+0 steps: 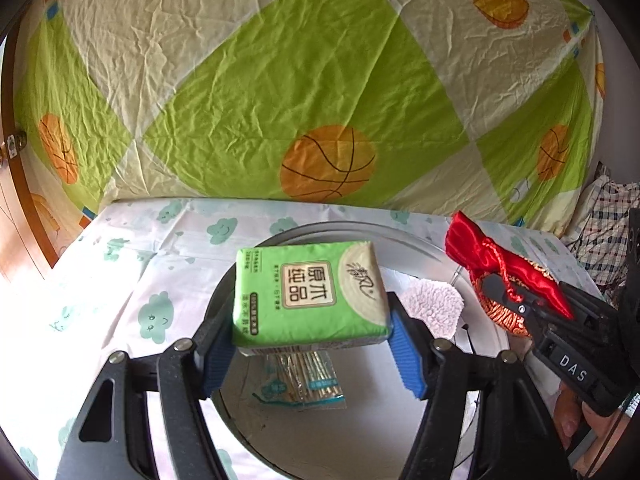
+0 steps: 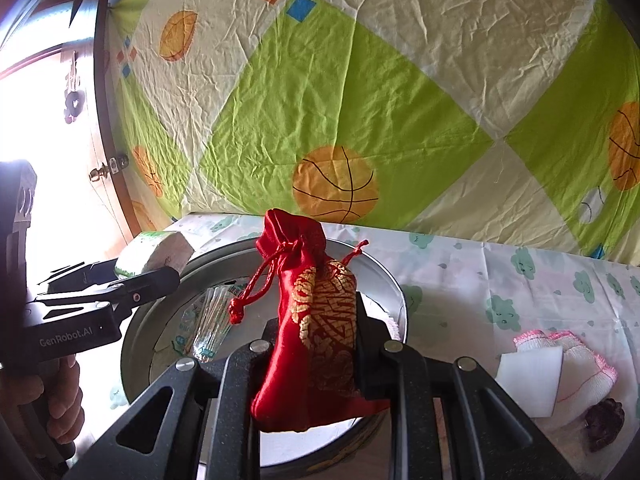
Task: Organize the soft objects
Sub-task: 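Lower the green tissue pack with the left gripper while the right gripper lowers the red pouch into the tin, then open the left gripper releasing the tissue pack while the right gripper releases the red pouch, then grasp the white melamine sponge with the right gripper while the left gripper withdraws from the tin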
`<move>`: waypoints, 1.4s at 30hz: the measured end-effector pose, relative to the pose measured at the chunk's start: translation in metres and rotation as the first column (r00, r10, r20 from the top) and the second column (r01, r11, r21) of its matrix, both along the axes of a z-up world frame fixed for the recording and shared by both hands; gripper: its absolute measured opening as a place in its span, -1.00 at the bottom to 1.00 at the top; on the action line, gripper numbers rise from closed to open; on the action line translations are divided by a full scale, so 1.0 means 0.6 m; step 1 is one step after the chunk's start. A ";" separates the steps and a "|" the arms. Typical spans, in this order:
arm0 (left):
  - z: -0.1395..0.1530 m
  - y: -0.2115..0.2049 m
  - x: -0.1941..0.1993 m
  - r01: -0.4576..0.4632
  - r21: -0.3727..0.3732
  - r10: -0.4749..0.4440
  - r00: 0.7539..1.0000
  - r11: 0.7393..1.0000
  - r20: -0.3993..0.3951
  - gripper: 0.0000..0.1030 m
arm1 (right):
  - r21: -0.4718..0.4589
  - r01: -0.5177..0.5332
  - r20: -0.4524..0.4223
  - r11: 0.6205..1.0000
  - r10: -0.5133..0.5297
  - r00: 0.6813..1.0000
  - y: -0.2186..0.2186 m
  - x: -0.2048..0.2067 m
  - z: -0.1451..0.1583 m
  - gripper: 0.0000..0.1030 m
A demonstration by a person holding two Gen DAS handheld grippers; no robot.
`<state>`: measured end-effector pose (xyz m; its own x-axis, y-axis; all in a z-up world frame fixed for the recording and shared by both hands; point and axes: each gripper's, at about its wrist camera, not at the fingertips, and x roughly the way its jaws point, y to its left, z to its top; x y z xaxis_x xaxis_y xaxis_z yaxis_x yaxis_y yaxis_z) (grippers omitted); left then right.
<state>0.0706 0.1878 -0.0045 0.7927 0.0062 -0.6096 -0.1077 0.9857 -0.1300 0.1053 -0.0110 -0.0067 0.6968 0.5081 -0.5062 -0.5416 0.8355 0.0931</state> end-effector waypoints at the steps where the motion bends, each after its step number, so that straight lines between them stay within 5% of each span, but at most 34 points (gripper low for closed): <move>1: -0.005 0.005 0.010 0.005 -0.022 -0.006 1.000 1.000 -0.025 0.32 | -0.005 -0.002 -0.020 1.000 0.002 1.000 0.005 0.012 -0.002 -0.53; 13: -0.017 0.031 0.089 -0.004 -0.121 -0.017 0.985 0.993 -0.173 0.32 | -0.046 -0.005 -0.136 0.999 -0.001 0.991 0.043 0.098 -0.025 -0.52; 22: -0.016 0.019 0.122 0.006 -0.107 -0.028 0.979 0.994 -0.201 0.35 | -0.055 -0.026 -0.161 0.998 0.016 0.987 0.055 0.113 -0.033 -0.49; 23: -0.018 0.019 0.124 0.001 -0.101 -0.021 0.978 0.995 -0.206 0.37 | -0.052 -0.029 -0.163 0.998 0.020 0.986 0.055 0.113 -0.033 -0.46; 28: -0.018 0.024 0.117 -0.024 -0.092 0.006 0.980 0.995 -0.197 0.61 | -0.027 -0.029 -0.153 0.999 0.024 0.988 0.050 0.109 -0.032 0.33; 31: -0.007 0.025 0.105 -0.036 -0.082 0.022 0.985 0.996 -0.169 0.82 | -0.013 -0.026 -0.148 1.000 0.024 0.989 0.045 0.101 -0.028 0.42; 42: -0.004 -0.025 0.025 -0.065 -0.042 0.062 0.995 0.997 -0.074 0.96 | -0.040 0.007 -0.048 0.999 -0.008 0.999 -0.027 0.021 -0.007 0.46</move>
